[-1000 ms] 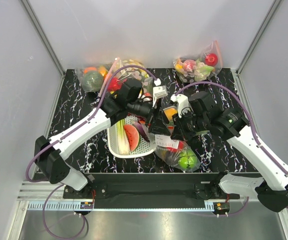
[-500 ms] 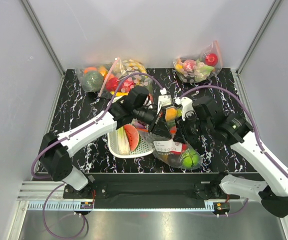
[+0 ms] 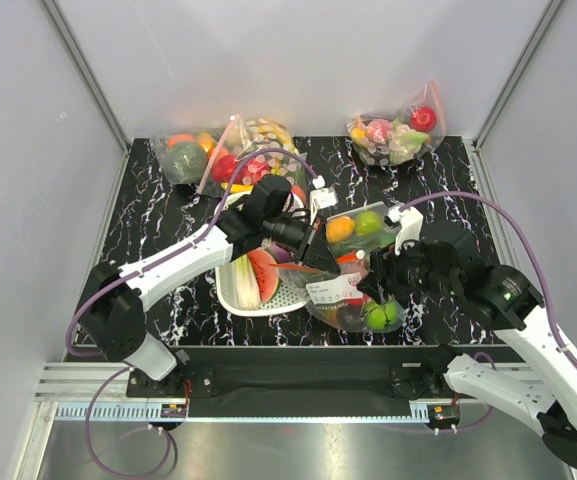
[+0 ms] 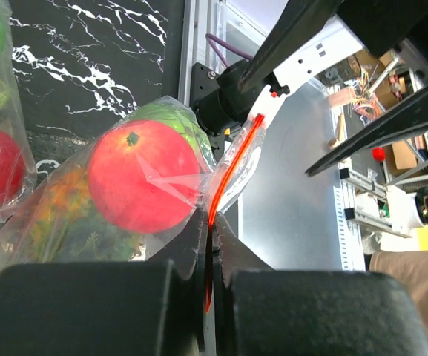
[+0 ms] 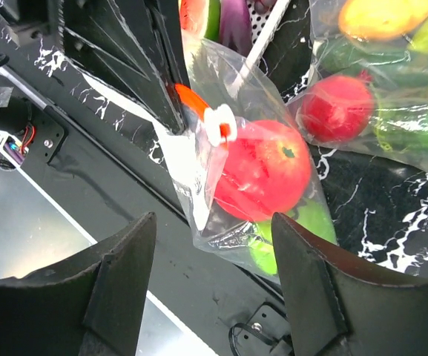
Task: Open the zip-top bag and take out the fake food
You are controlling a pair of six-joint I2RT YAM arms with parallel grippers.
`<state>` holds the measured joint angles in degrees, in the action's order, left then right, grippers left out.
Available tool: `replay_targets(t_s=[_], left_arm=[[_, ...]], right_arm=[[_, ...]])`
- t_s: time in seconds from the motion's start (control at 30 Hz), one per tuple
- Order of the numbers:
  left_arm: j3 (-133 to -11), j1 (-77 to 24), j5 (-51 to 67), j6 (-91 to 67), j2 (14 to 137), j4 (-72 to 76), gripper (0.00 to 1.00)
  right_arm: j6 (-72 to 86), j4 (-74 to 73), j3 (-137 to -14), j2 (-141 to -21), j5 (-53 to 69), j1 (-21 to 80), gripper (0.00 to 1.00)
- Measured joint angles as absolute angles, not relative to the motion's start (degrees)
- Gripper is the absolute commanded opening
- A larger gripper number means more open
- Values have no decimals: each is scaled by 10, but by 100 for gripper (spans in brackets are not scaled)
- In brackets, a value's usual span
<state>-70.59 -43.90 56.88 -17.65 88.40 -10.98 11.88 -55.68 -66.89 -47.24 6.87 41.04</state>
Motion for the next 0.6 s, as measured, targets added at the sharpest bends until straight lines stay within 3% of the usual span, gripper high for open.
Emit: replay_targets(t_s=[0.3,0.6], left_arm=[[-690,-434,573,-198,884,-82,0],[-689,-432,577,-202,884,-75,0]], right_arm=[[133,-493,-610,-463,59,410,65],[135,-421,-585,-455,34,410,52]])
